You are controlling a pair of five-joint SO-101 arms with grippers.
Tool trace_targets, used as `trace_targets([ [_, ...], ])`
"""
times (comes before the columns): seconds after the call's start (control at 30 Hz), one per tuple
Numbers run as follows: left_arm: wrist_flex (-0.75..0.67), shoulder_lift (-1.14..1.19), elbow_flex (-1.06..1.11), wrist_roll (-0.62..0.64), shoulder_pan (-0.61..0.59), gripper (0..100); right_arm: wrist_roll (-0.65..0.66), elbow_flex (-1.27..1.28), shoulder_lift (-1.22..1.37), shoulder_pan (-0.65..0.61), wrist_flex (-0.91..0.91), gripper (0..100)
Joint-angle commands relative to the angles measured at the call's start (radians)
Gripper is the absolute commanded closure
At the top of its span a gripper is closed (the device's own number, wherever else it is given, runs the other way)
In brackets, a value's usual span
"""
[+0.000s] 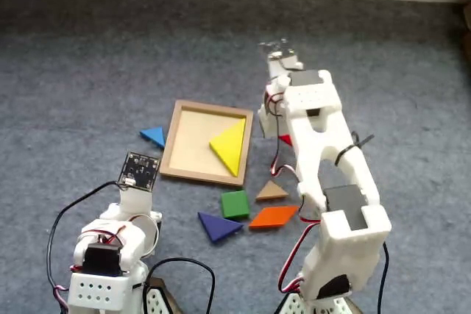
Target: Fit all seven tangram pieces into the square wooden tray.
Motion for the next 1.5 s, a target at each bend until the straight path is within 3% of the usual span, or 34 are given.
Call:
trace_targets([
  [0.0, 0.005, -0.047, 0.019, -0.005, -0.010, 100, 0.074, -0.039, -0.067, -0.077, -0.001, 81.7],
  [0.27, 0.005, -0.047, 0.019, -0.005, -0.010, 100, 0.287, -0.041, -0.065, -0.260, -0.019, 81.8],
  [0.43, 0.005, -0.047, 0.019, -0.005, -0.010, 100, 0.431, -0.031, -0.064, -0.309, -0.182, 81.8],
  [0.63, 0.005, -0.047, 0.019, -0.005, -0.010, 100, 0.508, 0.018, -0.064, -0.341, -0.303, 81.8],
  [0.9, 0.005, -0.047, 0.019, -0.005, -0.010, 100, 0.588, 0.044, 0.047, -0.384, -0.312, 81.6],
  [1.07, 0.005, -0.047, 0.019, -0.005, -0.010, 100, 0.582, -0.025, 0.122, -0.380, -0.306, 66.6],
  [1.17, 0.005, -0.047, 0.019, -0.005, -0.010, 100, 0.582, -0.064, 0.125, -0.380, -0.262, 62.7],
  [1.37, 0.005, -0.047, 0.019, -0.005, -0.010, 100, 0.580, -0.226, 0.038, -0.380, 0.018, 63.2],
  [1.47, 0.005, -0.047, 0.019, -0.005, -0.010, 100, 0.555, -0.252, -0.036, -0.377, 0.111, 73.7],
])
